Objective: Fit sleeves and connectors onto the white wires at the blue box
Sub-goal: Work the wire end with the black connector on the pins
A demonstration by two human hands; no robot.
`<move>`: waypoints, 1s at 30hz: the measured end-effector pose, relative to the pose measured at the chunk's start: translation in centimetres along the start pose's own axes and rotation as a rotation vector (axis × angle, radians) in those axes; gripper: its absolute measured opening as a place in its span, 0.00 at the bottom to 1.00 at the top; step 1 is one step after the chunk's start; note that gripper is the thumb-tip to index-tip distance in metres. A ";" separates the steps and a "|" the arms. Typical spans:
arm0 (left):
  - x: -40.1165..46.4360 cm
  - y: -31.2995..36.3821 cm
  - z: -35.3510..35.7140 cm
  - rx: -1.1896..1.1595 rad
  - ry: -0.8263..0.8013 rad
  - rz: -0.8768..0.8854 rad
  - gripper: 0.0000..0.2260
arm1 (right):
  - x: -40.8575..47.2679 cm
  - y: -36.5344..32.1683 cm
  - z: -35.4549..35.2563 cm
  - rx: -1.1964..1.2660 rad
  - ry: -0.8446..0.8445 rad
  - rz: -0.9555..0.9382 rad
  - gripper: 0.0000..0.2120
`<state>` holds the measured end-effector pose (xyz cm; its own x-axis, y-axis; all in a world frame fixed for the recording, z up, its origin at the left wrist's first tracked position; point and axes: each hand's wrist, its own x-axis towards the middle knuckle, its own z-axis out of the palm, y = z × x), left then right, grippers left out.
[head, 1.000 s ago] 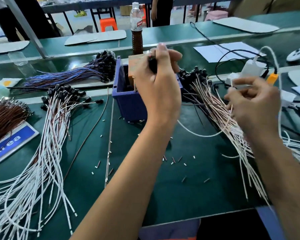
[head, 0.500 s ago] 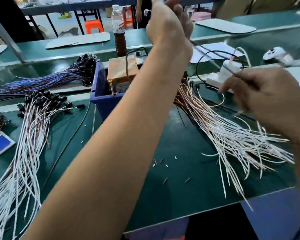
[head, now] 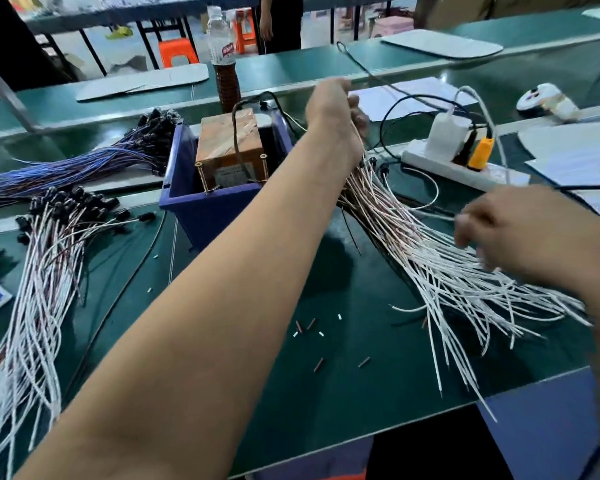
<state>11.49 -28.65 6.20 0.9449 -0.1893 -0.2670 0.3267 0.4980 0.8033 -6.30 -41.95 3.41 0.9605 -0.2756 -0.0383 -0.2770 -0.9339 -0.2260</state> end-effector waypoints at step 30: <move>-1.4 -5.9 -7.8 0.989 -0.202 0.061 0.08 | 5.0 -5.7 8.4 0.214 0.414 -0.074 0.04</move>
<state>8.38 -24.77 -2.31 0.9087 -0.3723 -0.1889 0.0285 -0.3961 0.9177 0.26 -36.11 -3.63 0.8739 -0.3183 0.3674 -0.1548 -0.8987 -0.4103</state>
